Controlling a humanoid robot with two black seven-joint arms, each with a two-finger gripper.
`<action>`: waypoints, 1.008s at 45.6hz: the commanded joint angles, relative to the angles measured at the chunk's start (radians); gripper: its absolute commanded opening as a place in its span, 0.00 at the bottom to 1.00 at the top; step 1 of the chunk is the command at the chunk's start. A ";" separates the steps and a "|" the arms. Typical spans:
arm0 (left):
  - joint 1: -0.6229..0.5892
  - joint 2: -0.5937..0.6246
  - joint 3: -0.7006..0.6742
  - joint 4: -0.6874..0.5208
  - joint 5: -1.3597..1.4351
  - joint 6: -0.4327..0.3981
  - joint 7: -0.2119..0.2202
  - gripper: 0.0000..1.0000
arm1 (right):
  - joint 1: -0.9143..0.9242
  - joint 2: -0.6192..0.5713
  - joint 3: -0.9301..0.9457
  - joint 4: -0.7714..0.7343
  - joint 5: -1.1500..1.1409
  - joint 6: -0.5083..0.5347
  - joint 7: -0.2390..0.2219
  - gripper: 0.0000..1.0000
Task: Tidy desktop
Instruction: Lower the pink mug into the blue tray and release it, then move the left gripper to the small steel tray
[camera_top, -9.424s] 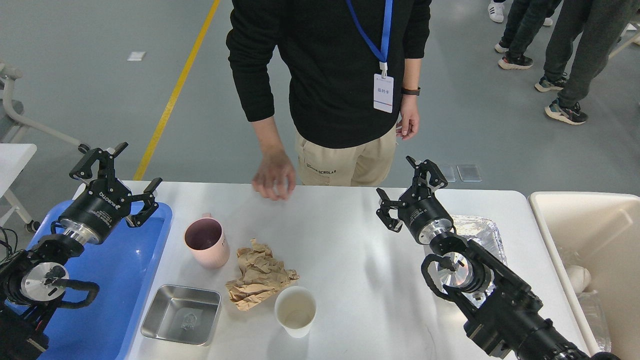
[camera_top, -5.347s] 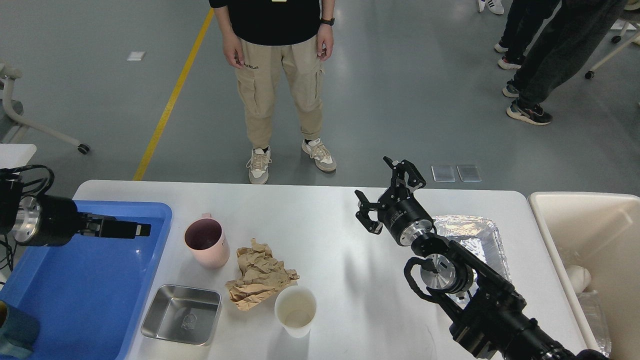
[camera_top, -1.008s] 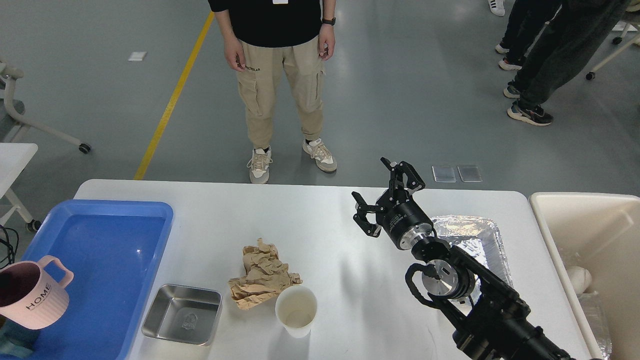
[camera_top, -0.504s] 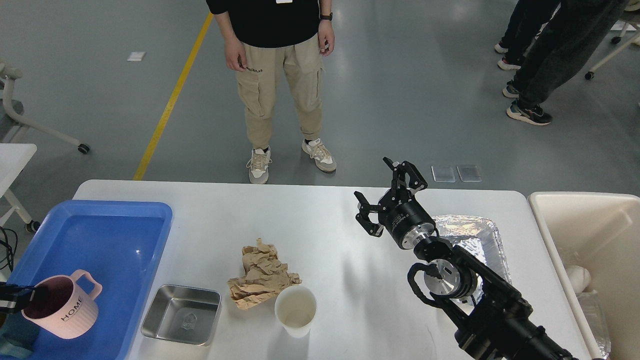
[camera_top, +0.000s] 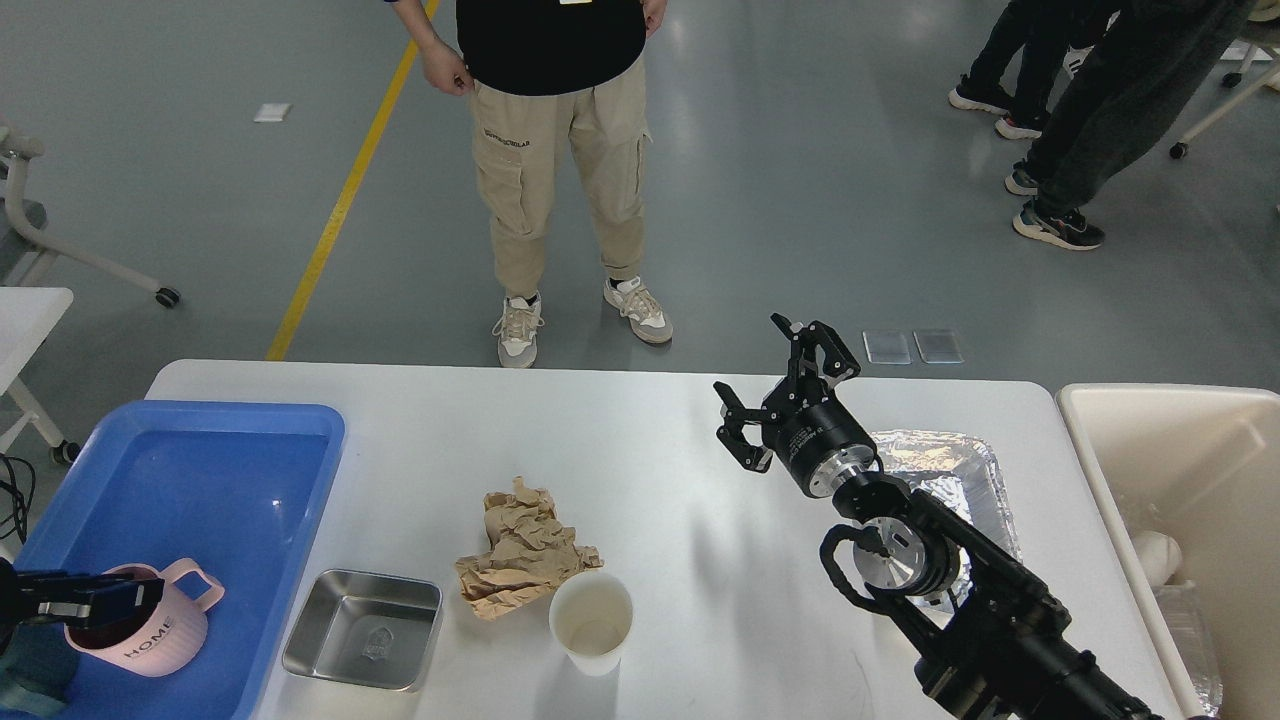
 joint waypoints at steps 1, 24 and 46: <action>-0.014 -0.005 -0.019 -0.003 -0.167 -0.008 0.024 0.72 | 0.000 -0.002 0.000 -0.002 0.000 0.000 0.000 1.00; -0.141 -0.056 -0.098 -0.021 -0.853 -0.017 0.476 0.95 | 0.005 -0.002 -0.002 -0.006 -0.002 -0.009 0.000 1.00; -0.192 -0.289 -0.025 -0.055 -0.882 -0.100 0.470 0.96 | 0.005 -0.013 -0.025 -0.011 -0.002 -0.017 0.000 1.00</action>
